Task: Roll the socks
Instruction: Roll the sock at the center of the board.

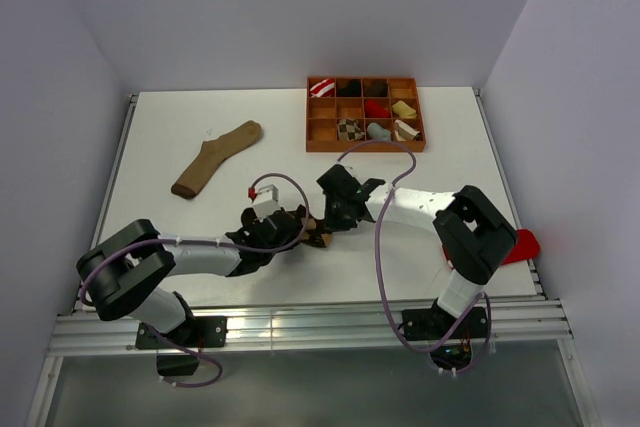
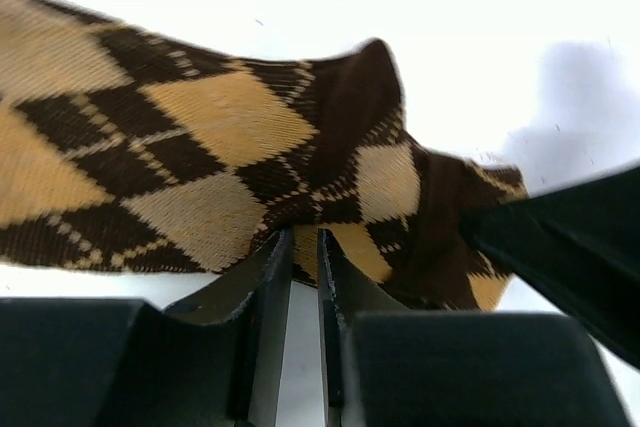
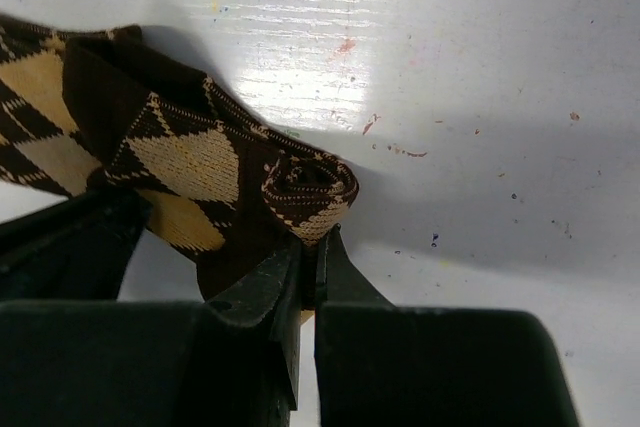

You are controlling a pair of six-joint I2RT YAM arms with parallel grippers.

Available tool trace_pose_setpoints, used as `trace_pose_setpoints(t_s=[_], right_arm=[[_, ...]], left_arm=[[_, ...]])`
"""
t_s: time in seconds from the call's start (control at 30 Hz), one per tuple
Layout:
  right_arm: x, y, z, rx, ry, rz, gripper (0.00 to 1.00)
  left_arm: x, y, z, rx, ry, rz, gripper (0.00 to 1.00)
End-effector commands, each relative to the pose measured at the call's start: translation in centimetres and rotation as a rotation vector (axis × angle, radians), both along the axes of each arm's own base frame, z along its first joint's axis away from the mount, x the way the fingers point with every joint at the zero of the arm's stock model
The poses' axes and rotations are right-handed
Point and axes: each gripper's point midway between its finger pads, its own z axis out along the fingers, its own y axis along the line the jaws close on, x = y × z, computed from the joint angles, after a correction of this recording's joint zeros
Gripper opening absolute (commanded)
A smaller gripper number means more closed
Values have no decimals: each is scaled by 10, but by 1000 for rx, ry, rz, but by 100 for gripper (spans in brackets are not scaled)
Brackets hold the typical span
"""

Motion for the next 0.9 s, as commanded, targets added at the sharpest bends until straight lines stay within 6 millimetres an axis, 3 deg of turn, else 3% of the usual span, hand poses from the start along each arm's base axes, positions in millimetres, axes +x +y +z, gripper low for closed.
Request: trace_pose_setpoints(t_s=[0.0, 0.1, 0.2, 0.4, 0.6, 0.73, 0.87], right_arm=[[-9, -26, -2, -85, -2, 19, 0], [-10, -25, -2, -78, 7, 3, 0], [-11, -21, -4, -60, 25, -28, 0], [-14, -15, -8, -38, 64, -72, 0], [-16, -10, -9, -18, 92, -100, 0], [-16, -8, -10, -11, 102, -108, 0], [-16, -6, -9, -9, 105, -105, 0]], left_arm=[[1, 42, -25, 121, 29, 81, 22], [3, 47, -25, 123, 21, 84, 21], [8, 36, -13, 94, -28, 32, 25], [6, -5, 42, 34, -251, -133, 41], [-17, -41, 82, 21, -427, -289, 55], [-29, -61, 84, 45, -460, -352, 58], [-32, -73, 73, 98, -475, -383, 59]])
